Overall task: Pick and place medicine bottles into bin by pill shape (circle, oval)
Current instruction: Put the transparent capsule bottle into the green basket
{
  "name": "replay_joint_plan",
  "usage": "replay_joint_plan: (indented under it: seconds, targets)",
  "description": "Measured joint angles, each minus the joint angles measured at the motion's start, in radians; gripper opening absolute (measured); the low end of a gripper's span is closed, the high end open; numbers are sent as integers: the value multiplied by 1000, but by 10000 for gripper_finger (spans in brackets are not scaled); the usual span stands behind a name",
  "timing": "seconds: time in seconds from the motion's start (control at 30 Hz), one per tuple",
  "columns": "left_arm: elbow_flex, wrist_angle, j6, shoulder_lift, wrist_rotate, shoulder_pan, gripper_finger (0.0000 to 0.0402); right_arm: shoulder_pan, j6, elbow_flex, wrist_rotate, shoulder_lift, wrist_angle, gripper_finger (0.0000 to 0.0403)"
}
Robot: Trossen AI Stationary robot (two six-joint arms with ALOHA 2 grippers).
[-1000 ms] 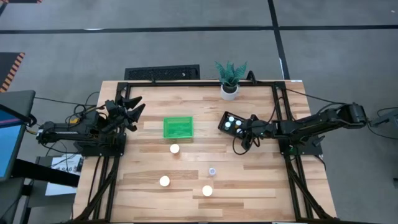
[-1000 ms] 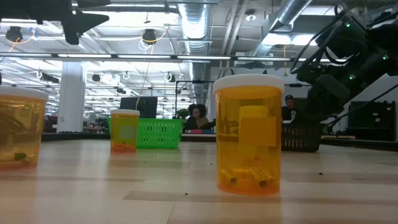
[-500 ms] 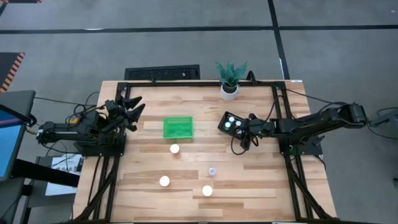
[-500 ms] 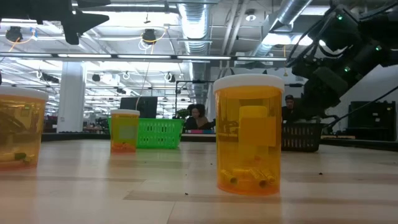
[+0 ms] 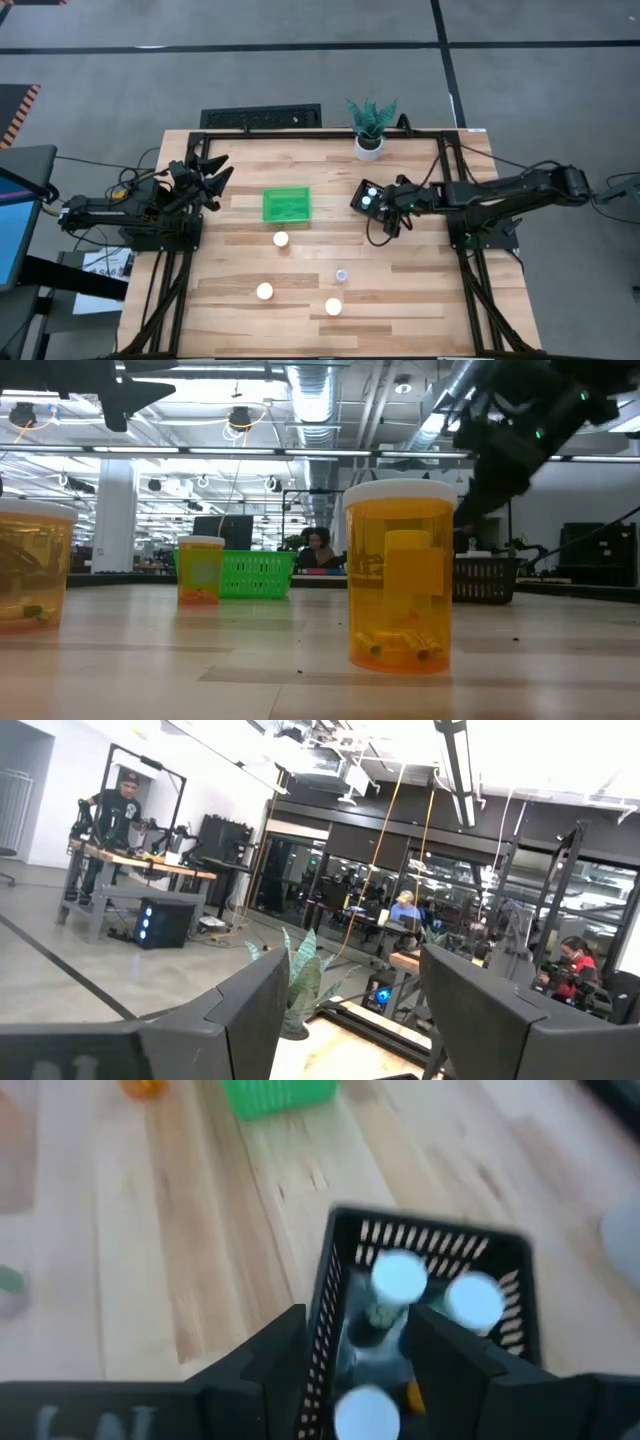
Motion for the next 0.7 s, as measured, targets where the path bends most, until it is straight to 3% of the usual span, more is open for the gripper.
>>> replay_joint_plan:
  seconds: [0.13, 0.3, 0.53, 0.7]
  targets:
    - [0, 0, 0, 0, 0, 0, 220, 16, 8, 94, -52, -20, -20, 184]
    - [0, 0, -1, 0, 1, 0, 220, 135, 47, 123, -116, 15, 134, 185]
    - [0, 0, -8, 0, 3, 0, 220, 347, 45, 122, -41, 268, 393, 186]
    - [0, 0, -10, 0, 3, 0, 220, 418, 43, 121, -40, 448, 592, 211]
